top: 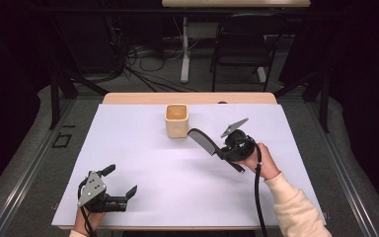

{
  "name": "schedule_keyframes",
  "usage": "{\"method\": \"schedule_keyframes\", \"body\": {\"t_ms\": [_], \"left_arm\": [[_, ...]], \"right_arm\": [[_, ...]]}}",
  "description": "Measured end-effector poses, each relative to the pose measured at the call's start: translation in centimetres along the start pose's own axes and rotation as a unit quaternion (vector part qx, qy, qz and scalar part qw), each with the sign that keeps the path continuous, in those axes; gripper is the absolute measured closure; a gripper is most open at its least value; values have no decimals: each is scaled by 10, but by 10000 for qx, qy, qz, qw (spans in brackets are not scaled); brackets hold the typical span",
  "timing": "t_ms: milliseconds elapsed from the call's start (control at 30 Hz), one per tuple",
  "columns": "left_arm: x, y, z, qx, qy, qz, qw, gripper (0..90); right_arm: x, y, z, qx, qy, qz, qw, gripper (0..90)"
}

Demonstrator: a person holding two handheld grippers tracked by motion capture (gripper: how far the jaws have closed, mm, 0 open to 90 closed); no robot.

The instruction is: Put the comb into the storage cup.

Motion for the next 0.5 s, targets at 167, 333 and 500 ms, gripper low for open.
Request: {"method": "schedule_keyframes", "body": {"t_ms": [167, 333, 500], "left_arm": [[0, 0, 1, -14, -9, -17, 10000, 3], [0, 0, 1, -18, -8, 1, 10000, 3], [0, -1, 1, -13, -19, 19, 10000, 4]], "right_arm": [[-1, 0, 2, -18, 34, -75, 10000, 716], [-2, 1, 3, -31, 36, -218, 9998, 716], [-2, 1, 5, -44, 77, -351, 9993, 716]]}}
Point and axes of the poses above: each handheld gripper's, and its own axes: y roughly backward along the jaws, x roughly out of its underside, z roughly to its left, the point moved 4 cm from there along -y, roughly forward along the jaws, and after that the axes turned 1 degree about x, right-handed, at the moved point
